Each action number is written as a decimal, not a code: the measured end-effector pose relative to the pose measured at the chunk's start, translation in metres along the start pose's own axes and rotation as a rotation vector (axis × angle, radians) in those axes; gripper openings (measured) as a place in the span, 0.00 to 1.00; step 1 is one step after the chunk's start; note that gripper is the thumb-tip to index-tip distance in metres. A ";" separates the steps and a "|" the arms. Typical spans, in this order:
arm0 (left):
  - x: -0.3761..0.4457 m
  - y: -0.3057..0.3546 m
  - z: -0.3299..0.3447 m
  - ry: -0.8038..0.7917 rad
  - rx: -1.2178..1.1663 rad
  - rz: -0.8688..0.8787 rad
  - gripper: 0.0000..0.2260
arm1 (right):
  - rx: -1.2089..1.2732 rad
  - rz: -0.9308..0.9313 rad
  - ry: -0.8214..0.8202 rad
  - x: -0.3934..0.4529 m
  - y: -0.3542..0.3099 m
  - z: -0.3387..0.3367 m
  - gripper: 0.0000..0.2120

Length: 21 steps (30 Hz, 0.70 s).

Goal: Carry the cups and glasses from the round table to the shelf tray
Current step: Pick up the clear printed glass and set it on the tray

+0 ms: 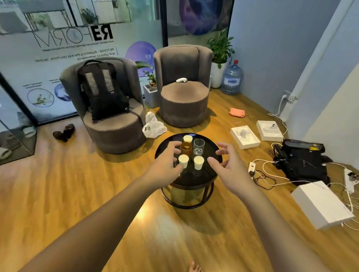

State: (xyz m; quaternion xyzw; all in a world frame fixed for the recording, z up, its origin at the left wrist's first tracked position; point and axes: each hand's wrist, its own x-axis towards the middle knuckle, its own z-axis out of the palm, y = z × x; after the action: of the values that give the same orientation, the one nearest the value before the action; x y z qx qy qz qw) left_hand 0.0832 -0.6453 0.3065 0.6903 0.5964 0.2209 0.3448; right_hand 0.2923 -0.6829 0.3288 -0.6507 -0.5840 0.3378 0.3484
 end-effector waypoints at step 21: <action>0.342 -0.094 0.071 -0.162 0.111 -0.194 0.30 | -0.091 0.229 -0.134 0.323 0.120 0.057 0.28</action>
State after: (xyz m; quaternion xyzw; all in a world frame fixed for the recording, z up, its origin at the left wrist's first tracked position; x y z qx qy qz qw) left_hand 0.1361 -0.3216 0.1538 0.6631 0.6418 0.0965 0.3729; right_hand 0.3358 -0.3668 0.1863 -0.7041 -0.5429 0.3912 0.2377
